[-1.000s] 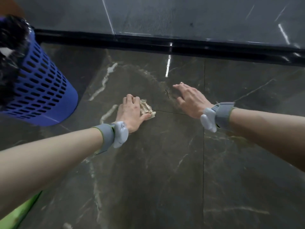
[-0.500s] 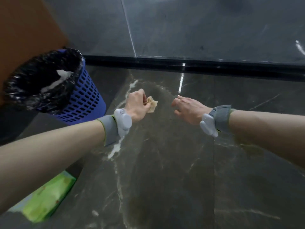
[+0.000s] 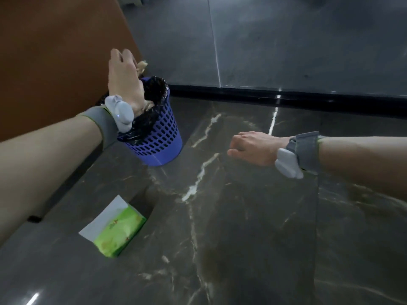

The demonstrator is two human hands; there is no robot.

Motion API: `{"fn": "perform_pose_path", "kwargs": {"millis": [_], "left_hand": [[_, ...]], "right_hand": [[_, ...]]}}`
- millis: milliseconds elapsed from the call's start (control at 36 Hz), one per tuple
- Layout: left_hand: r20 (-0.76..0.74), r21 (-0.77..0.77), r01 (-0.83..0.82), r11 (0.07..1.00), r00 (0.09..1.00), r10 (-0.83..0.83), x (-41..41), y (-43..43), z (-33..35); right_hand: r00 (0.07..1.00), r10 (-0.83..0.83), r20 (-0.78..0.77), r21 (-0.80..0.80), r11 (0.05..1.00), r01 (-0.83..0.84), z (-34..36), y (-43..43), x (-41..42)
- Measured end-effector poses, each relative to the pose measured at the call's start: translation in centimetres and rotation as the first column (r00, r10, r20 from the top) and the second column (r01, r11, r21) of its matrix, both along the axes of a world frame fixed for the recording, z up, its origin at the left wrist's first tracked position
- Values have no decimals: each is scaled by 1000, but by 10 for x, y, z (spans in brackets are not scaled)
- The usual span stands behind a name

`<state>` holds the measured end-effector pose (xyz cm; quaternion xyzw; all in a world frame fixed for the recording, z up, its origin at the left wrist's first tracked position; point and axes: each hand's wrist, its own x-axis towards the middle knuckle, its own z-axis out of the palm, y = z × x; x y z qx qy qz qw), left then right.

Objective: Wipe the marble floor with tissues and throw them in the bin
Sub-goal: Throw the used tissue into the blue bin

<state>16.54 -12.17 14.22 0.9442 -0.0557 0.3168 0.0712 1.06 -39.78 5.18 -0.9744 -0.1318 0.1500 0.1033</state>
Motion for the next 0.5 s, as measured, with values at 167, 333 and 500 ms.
{"fn": "perform_pose_path", "kwargs": {"millis": [167,333,500], "left_hand": [[-100,251,-123,960,983,152,-29,19,-22],[-153,641,459,616,862,-483,-86,37,-68],[-616,654,670,351,741,-266,-140,108,-121]], "right_hand": [[998,66,3,-20,998,-66,8,20,1],[995,98,-15,-5,995,-99,1,33,3],[989,140,-35,12,990,-140,-14,38,-5]]}}
